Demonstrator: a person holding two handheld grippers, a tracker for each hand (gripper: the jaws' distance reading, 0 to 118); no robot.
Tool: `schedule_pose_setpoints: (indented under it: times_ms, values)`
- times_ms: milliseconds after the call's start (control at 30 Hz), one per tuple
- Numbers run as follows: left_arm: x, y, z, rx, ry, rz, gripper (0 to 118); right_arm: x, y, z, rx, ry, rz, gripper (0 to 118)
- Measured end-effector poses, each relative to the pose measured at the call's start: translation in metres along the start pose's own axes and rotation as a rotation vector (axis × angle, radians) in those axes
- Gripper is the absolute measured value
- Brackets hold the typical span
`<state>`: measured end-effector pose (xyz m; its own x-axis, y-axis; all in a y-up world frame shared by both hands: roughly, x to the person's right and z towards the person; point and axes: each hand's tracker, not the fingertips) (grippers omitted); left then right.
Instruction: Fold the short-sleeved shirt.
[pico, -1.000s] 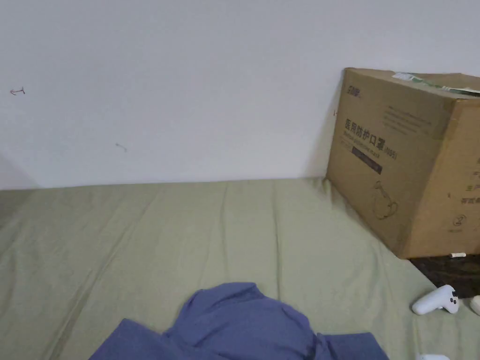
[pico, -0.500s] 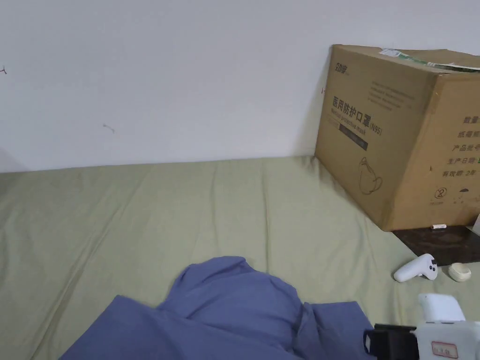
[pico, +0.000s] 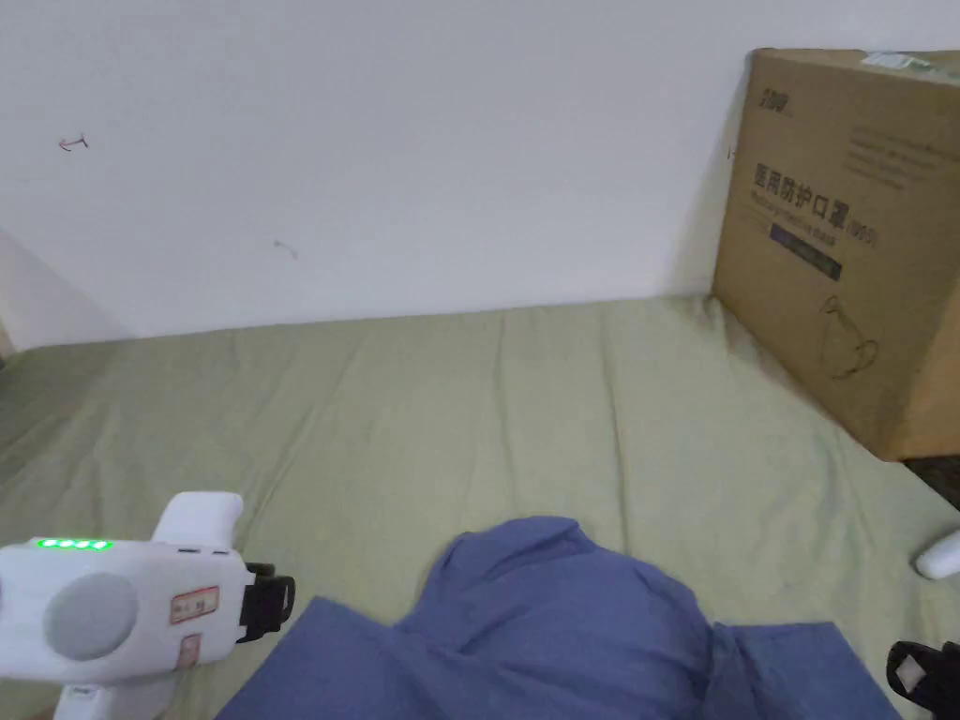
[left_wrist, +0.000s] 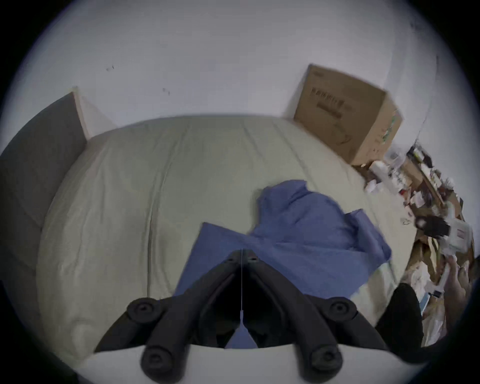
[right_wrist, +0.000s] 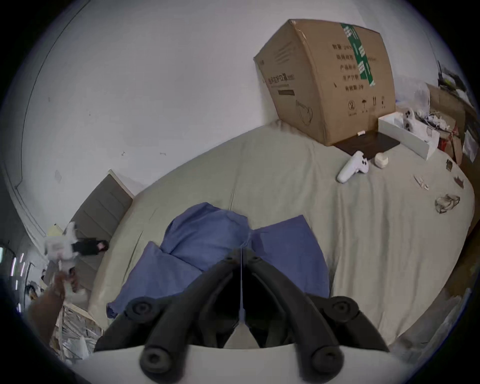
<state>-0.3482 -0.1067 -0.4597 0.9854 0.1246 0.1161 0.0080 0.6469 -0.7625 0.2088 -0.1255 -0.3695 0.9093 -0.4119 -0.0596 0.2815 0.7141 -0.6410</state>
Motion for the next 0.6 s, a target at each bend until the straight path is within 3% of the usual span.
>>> schedule_pose_setpoints:
  times_ms: [67,100,133,167,200,367,500,567,600]
  values:
    - [-0.015,0.025,-0.047,-0.134,-0.038,0.05,2,0.006,0.0,-0.006,-0.032,-0.011,0.015,1]
    - [-0.019,0.031,-0.065,-0.167,-0.072,0.058,20,0.008,0.001,-0.01,-0.043,-0.028,0.022,1]
    - [-0.023,0.036,-0.084,-0.195,-0.078,0.055,72,0.012,0.001,-0.014,-0.053,-0.043,0.023,1]
    - [-0.025,0.04,-0.103,-0.228,-0.057,0.043,106,0.016,0.001,-0.018,-0.062,-0.051,0.016,1]
    - [-0.03,0.041,-0.121,-0.27,-0.056,0.028,117,0.02,0.002,-0.022,-0.073,-0.055,0.004,1]
    - [-0.052,0.014,-0.207,-0.472,0.018,-0.025,113,0.031,0.002,-0.042,-0.098,-0.085,-0.046,1]
    - [-0.047,0.008,-0.194,-0.391,0.022,-0.027,111,0.037,-0.002,-0.051,-0.129,-0.094,-0.065,1]
    - [-0.046,0.01,-0.173,-0.334,0.035,-0.057,83,0.041,-0.003,-0.053,-0.14,-0.096,-0.07,1]
    - [-0.047,0.016,-0.164,-0.316,0.032,-0.07,63,0.042,-0.003,-0.054,-0.143,-0.097,-0.071,1]
